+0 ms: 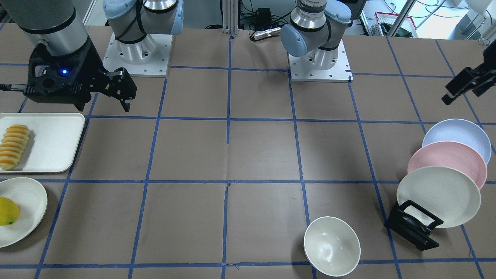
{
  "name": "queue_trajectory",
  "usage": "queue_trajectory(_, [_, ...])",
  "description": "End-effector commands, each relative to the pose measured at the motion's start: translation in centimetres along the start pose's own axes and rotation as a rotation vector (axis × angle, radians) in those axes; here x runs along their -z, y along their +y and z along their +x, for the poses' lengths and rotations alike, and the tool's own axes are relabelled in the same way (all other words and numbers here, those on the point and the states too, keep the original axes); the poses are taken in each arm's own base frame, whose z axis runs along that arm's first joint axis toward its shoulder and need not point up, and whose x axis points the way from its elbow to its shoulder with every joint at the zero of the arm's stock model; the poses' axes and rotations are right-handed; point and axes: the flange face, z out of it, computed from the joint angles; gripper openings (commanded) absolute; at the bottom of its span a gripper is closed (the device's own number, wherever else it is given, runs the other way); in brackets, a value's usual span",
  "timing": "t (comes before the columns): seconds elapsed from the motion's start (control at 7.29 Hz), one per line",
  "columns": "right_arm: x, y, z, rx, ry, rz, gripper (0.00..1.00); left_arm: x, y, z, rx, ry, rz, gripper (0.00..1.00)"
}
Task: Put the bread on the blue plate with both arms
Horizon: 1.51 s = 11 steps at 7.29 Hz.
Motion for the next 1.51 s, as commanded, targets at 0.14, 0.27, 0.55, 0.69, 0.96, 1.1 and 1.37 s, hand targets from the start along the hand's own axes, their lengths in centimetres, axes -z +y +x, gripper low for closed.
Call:
queue_trajectory(0.14, [0.0, 0.0, 0.1, -0.004, 0.001, -0.001, 1.0, -3.9, -1.7, -10.9, -0.058, -0.032, 0.052, 1.0])
queue_trajectory(0.27, [-0.1, 0.0, 0.1, -0.004, 0.001, -0.002, 1.0, -5.7, -2.2, -14.1, -0.056, -0.031, 0.058, 1.0])
queue_trajectory(0.55, [-0.1, 0.0, 0.1, -0.003, 0.002, -0.004, 1.0, -9.4, -3.9, -18.8, -0.081, -0.053, 0.1, 1.0])
queue_trajectory(0.69, [-0.1, 0.0, 0.2, -0.003, 0.002, -0.004, 1.0, -11.8, -5.3, -18.9, -0.085, 0.041, 0.132, 1.0])
queue_trajectory(0.96, [-0.4, -0.2, 0.6, 0.004, 0.005, -0.01, 1.0, -15.0, -6.4, -20.0, -0.076, 0.069, 0.092, 1.0])
queue_trajectory(1.1, [-1.0, -0.1, 1.6, -0.005, 0.009, -0.022, 1.0, -16.7, -6.5, -20.7, -0.073, 0.084, 0.069, 1.0])
queue_trajectory(1.37, [-3.5, 0.2, 9.7, -0.002, 0.058, -0.077, 1.0, -19.3, -6.4, -21.4, -0.062, 0.116, 0.037, 1.0])
